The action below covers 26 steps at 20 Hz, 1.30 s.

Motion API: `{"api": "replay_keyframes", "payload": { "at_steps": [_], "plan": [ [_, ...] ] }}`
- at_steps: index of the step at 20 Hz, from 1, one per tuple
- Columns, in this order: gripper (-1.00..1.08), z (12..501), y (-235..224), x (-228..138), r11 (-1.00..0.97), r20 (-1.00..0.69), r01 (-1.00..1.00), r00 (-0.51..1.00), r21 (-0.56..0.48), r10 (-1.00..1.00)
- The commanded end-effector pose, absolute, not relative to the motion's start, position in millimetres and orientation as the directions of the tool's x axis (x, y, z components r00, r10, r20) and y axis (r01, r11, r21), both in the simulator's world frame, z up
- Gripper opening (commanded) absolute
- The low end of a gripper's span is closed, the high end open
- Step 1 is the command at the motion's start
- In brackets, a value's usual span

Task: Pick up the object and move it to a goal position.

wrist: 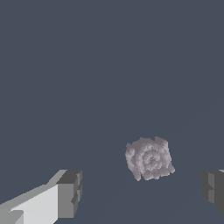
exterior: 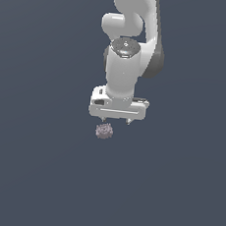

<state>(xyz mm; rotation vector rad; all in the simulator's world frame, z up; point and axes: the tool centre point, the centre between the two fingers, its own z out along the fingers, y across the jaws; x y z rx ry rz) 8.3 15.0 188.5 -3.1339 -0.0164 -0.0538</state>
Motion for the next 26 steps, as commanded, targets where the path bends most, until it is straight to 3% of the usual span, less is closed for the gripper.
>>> {"api": "replay_keyframes", "payload": {
  "at_steps": [1,26],
  "plan": [
    [1.0,188.5,14.9,8.3,-1.0,0.034,0.011,0.999,-0.007,0.01],
    [1.0,169.9,3.3,-8.7,-0.993,-0.025,-0.114,0.993,-0.005,-0.114]
  ]
}}
